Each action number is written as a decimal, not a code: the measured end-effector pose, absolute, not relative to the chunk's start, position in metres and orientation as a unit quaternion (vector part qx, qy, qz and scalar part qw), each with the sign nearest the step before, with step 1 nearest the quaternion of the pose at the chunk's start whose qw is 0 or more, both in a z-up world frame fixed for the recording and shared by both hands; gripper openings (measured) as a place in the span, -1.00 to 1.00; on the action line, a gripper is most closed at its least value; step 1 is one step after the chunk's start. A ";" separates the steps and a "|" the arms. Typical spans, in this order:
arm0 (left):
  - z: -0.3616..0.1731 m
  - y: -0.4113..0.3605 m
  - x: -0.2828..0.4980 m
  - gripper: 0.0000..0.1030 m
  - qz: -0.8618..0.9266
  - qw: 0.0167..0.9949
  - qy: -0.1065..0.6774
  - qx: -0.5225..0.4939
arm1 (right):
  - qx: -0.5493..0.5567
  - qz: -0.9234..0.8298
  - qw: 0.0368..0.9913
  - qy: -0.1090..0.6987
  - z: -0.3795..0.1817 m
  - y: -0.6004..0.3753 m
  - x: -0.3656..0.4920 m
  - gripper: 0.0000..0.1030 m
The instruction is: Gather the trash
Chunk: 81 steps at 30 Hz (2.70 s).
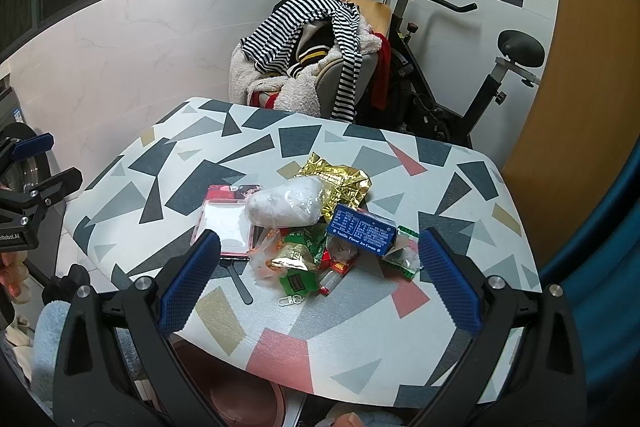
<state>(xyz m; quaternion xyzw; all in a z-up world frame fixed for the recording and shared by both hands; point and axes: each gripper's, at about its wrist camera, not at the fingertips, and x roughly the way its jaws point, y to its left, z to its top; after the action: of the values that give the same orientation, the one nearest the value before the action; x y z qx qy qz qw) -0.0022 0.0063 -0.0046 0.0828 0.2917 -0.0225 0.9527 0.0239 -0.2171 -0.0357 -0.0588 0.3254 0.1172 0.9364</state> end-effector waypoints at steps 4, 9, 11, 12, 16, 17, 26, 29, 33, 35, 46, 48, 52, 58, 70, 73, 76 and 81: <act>-0.005 0.006 -0.002 0.91 -0.023 0.953 0.292 0.082 | -0.059 0.117 0.936 0.325 -0.036 -0.216 0.025 0.89; -0.005 0.007 -0.002 0.91 -0.023 0.952 0.293 0.082 | -0.059 0.117 0.936 0.326 -0.037 -0.219 0.024 0.89; -0.005 0.007 -0.002 0.91 -0.023 0.953 0.292 0.082 | -0.059 0.117 0.936 0.326 -0.037 -0.218 0.025 0.89; -0.005 0.007 -0.002 0.91 -0.023 0.952 0.293 0.081 | -0.060 0.117 0.936 0.326 -0.037 -0.219 0.024 0.89; -0.005 0.007 -0.002 0.91 -0.023 0.953 0.292 0.081 | -0.060 0.117 0.936 0.327 -0.038 -0.219 0.025 0.89; -0.005 0.008 -0.002 0.91 -0.023 0.953 0.292 0.081 | -0.060 0.116 0.936 0.326 -0.038 -0.219 0.025 0.89; -0.005 0.008 -0.002 0.91 -0.023 0.953 0.293 0.081 | -0.060 0.116 0.936 0.327 -0.037 -0.218 0.025 0.89; -0.005 0.007 -0.002 0.91 -0.023 0.952 0.293 0.081 | -0.060 0.116 0.936 0.327 -0.037 -0.219 0.024 0.89; -0.005 0.007 -0.002 0.91 -0.023 0.952 0.293 0.081 | -0.060 0.116 0.936 0.327 -0.037 -0.218 0.025 0.89; -0.005 0.007 -0.002 0.91 -0.023 0.952 0.294 0.081 | -0.061 0.116 0.936 0.327 -0.037 -0.218 0.025 0.89; -0.025 0.021 0.006 0.91 -0.070 0.948 0.310 0.034 | -0.051 0.114 0.932 0.341 -0.057 -0.239 0.027 0.89; -0.034 0.030 0.011 0.91 -0.091 0.941 0.326 -0.010 | -0.049 0.119 0.928 0.349 -0.065 -0.239 0.029 0.89; -0.052 0.035 0.020 0.91 -0.088 0.932 0.351 -0.030 | -0.045 0.119 0.928 0.350 -0.079 -0.245 0.032 0.89; -0.076 0.037 0.031 0.91 -0.086 0.925 0.370 -0.012 | -0.024 0.104 0.916 0.386 -0.104 -0.261 0.050 0.89; -0.101 0.053 0.059 0.91 -0.058 0.921 0.385 -0.007 | 0.024 0.069 0.915 0.396 -0.134 -0.264 0.135 0.89; -0.108 0.060 0.064 0.91 -0.055 0.915 0.399 -0.021 | 0.057 0.057 0.910 0.407 -0.146 -0.264 0.162 0.89; -0.111 0.063 0.065 0.91 -0.048 0.915 0.399 -0.027 | 0.080 0.048 0.904 0.418 -0.156 -0.263 0.182 0.89; -0.113 0.065 0.066 0.91 -0.051 0.916 0.395 -0.040 | 0.092 0.041 0.887 0.451 -0.178 -0.259 0.203 0.89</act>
<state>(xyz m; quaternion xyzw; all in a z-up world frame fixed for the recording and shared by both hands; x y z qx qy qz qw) 0.0659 0.0654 -0.1125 -0.0400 0.3951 -0.0511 0.9163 0.2027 -0.2589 -0.1777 0.0925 0.4507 0.0410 0.8869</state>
